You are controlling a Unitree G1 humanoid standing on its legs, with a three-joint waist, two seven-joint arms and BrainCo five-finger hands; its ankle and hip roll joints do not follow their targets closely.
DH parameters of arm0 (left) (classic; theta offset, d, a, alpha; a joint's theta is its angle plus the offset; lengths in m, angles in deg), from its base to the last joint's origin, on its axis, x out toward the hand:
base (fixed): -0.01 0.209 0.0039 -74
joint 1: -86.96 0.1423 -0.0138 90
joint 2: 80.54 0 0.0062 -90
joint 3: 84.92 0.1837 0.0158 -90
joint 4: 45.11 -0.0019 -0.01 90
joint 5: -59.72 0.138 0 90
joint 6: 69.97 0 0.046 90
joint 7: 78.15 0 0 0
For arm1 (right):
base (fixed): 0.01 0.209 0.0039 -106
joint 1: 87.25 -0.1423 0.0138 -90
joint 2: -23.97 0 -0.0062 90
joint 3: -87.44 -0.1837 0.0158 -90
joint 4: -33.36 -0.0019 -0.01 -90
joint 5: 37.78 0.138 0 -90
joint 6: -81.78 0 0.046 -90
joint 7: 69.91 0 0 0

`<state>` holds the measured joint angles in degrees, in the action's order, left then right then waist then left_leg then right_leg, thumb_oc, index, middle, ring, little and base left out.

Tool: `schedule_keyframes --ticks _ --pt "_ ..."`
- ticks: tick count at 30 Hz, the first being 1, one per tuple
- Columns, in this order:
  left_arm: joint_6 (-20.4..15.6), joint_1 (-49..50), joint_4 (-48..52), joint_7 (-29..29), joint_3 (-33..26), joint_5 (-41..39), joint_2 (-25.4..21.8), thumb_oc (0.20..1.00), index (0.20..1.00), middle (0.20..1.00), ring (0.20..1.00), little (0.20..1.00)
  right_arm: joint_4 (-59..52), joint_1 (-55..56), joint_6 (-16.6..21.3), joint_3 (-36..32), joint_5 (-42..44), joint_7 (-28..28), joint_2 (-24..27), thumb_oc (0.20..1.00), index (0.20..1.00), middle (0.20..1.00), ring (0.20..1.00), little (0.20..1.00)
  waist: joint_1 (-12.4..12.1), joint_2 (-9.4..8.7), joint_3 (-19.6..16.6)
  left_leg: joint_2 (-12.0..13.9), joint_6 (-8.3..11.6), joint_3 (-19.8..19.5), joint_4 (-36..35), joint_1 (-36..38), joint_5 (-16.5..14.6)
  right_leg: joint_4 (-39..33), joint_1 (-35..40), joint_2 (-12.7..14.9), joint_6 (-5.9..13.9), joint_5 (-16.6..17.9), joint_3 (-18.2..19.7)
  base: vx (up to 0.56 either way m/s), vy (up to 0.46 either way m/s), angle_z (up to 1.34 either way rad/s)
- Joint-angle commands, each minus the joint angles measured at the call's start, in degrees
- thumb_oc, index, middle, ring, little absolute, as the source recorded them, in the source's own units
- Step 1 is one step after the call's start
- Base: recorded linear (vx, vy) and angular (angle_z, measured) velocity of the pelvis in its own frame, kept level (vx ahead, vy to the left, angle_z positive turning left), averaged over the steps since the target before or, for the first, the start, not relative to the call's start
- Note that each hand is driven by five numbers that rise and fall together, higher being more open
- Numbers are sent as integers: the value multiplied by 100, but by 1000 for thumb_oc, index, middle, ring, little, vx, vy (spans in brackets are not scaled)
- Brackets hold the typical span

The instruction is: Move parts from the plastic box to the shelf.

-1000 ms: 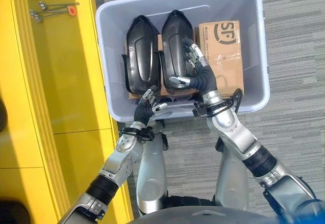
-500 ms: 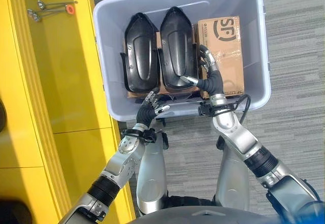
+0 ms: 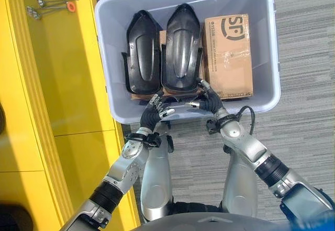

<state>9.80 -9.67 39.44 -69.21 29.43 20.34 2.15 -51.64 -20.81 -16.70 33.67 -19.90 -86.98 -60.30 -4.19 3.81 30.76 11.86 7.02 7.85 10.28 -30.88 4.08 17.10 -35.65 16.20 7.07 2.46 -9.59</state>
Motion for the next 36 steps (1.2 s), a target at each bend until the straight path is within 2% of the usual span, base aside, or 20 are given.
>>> schedule_keyframes --ticks 1,4,8,11,16,19,20,25,27,36 --pt "-20 406 648 -81 -13 -26 -285 1000 1000 1000 1000 1000 -528 282 -207 40 438 268 69 1000 1000 1000 1000 1000 -104 25 -97 -187 -349 256 142 -347 -198 397 65 -48 41 -548 -215 -9 -46 7" --pt "-38 441 668 -63 -15 20 -288 1000 1000 1000 1000 1000 -511 423 -268 99 738 262 97 1000 1000 1000 1000 1000 -93 -5 -97 -177 -355 260 146 -400 -186 390 15 -81 36 -537 -202 -7 -19 3" --pt "-123 423 650 -16 45 60 -267 1000 1000 1000 1000 1000 -327 494 -11 81 899 71 21 1000 1000 1000 1000 1000 -78 1 -97 -189 -367 251 169 -518 -179 379 -90 -103 17 -525 -185 0 0 0" --pt "-129 413 629 -9 51 50 -266 1000 1000 1000 1000 1000 -152 483 -22 21 1228 -13 -65 1000 1000 1000 1000 1000 -84 28 -97 -212 -364 236 177 -586 -169 363 -143 -107 12 -514 -184 0 0 0" --pt "-173 370 583 17 121 80 -197 1000 1000 1000 1000 1000 218 477 308 -27 1249 -191 -279 1000 1000 1000 1000 1000 -92 80 -97 -230 -368 216 229 -749 -159 406 -300 -106 -13 -504 -172 0 0 0" --pt "-160 336 616 98 197 105 -157 1000 1000 1000 1000 1000 330 487 594 -158 1588 -579 -396 1000 1000 1000 1000 1000 -81 111 -97 -258 -377 201 275 -812 -176 451 -378 -107 -37 -506 -141 -1 10 0" --pt "-182 319 586 120 222 115 -102 1000 1000 1000 1000 1000 416 503 827 -221 1727 -712 -459 1000 1000 1000 1000 1000 -67 120 -97 -263 -388 212 284 -815 -184 462 -394 -107 -45 -505 -122 0 0 0" --pt "-216 281 555 190 276 169 -15 1000 1000 1000 1000 1000 559 537 1148 -394 1784 -593 -570 1000 1000 1000 1000 1000 -28 131 -97 -273 -397 229 310 -803 -194 472 -396 -108 -50 -498 -85 3 16 -1" --pt "-219 274 562 216 286 163 -9 1000 1000 1000 1000 1000 553 533 1158 -412 1755 -599 -585 1000 1000 1000 1000 1000 -23 133 -97 -277 -394 229 317 -803 -197 476 -397 -108 -51 -500 -79 0 0 0" --pt "-154 157 578 272 385 109 -1 1000 1000 1000 1000 1000 778 254 1363 -506 1585 -1019 -775 1000 1000 1000 1000 1000 -49 185 -97 -301 -400 201 389 -813 -222 571 -432 -81 -79 -518 -54 0 0 0"
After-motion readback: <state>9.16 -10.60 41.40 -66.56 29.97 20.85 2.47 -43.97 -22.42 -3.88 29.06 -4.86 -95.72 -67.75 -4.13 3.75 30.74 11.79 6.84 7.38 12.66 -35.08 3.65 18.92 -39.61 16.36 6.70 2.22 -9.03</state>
